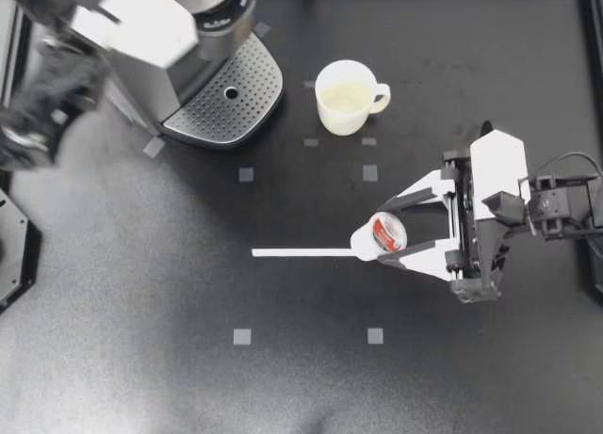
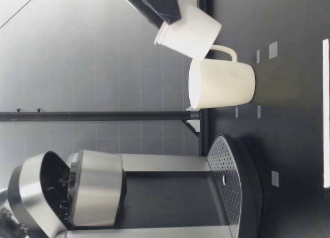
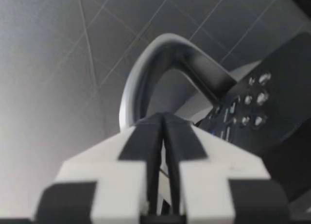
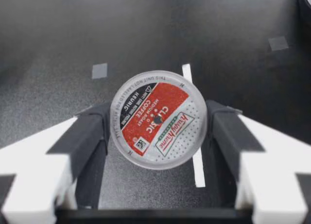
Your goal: Place the coffee capsule inside the capsule container, then place the cup onto the center of the cup tray.
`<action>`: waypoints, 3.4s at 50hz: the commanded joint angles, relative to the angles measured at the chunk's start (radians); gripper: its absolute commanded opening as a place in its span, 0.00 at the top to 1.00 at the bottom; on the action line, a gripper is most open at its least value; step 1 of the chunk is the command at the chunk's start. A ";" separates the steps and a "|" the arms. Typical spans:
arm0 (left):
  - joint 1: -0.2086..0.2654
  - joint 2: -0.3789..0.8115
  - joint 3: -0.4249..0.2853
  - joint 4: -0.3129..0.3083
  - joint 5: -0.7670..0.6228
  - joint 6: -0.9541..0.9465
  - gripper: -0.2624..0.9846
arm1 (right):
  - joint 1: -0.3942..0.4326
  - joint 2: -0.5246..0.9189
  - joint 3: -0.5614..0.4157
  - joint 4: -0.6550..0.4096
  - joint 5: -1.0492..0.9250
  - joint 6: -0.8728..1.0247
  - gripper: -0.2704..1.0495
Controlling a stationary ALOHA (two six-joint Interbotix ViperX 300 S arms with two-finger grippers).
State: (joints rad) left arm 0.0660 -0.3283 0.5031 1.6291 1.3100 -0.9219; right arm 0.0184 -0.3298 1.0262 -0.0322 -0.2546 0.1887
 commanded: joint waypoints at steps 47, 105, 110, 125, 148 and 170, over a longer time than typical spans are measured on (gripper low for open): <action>0.267 -0.252 0.138 -0.031 -0.443 -0.374 0.70 | -0.005 -0.020 -0.040 0.003 -0.021 0.026 0.38; 0.267 -0.457 0.210 -0.028 -0.773 -0.492 0.70 | -0.344 0.166 -0.532 -0.002 -0.106 -0.307 0.38; 0.267 -0.459 0.210 -0.028 -0.773 -0.492 0.70 | -0.344 0.195 -0.554 -0.002 -0.106 -0.313 0.38; 0.267 -0.459 0.212 -0.029 -0.775 -0.491 0.70 | -0.365 0.245 -0.591 -0.002 -0.104 -0.314 0.38; 0.267 -0.459 0.212 -0.028 -0.773 -0.489 0.70 | -0.368 0.291 -0.620 -0.006 -0.095 -0.321 0.38; 0.267 -0.459 0.213 -0.028 -0.773 -0.489 0.70 | -0.368 0.325 -0.655 -0.006 -0.064 -0.342 0.38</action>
State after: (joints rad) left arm 0.3313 -0.7854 0.7271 1.5984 0.5369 -1.4128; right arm -0.3436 0.0061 0.4019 -0.0368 -0.3191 -0.1519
